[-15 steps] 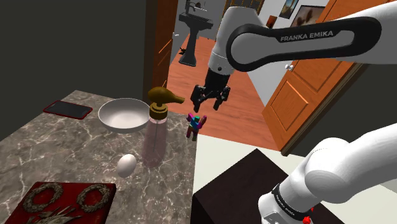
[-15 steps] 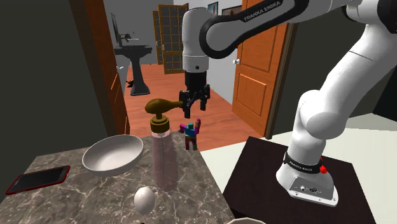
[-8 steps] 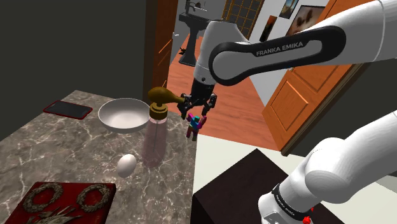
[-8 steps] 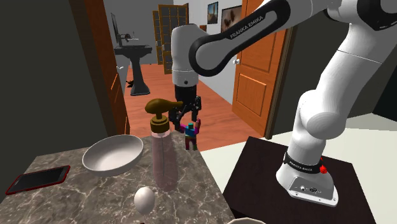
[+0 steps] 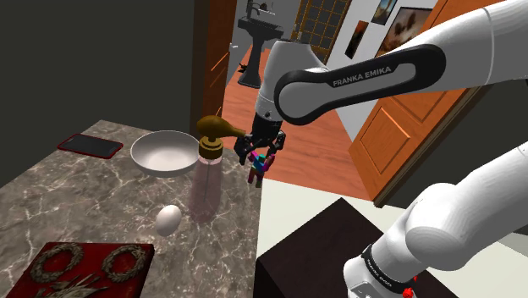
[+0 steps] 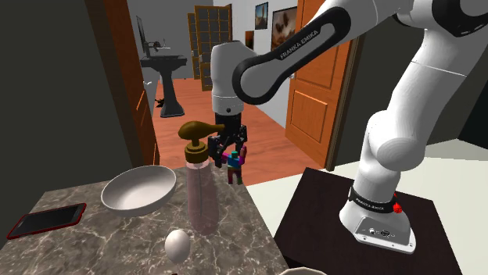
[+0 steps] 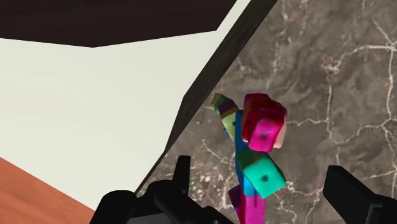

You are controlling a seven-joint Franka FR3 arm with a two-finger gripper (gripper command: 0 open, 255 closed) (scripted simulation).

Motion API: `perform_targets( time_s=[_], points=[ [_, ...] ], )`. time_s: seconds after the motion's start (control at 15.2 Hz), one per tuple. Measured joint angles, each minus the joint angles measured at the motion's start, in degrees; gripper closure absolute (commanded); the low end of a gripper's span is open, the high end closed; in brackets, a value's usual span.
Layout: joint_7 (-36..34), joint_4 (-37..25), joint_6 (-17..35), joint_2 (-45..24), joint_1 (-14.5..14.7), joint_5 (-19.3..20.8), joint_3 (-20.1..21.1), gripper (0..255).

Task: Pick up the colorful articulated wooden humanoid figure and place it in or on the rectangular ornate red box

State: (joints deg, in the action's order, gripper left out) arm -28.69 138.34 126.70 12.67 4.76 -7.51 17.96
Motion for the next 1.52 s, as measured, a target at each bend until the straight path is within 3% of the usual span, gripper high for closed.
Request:
perform_targets(
  time_s=[0.13, 0.2, 0.86, 1.52],
  points=[
    [0.00, 0.03, 0.04, -0.01, 0.00, 0.00, 0.00, 0],
    [0.00, 0.03, 0.04, -0.01, 0.00, 0.00, 0.00, 255],
    [0.03, -0.01, 0.04, 0.04, -0.02, 0.02, -0.04, 255],
    [0.14, -4.29, -7.32, 3.12, 0.03, -0.29, -0.63, 255]
  ],
)
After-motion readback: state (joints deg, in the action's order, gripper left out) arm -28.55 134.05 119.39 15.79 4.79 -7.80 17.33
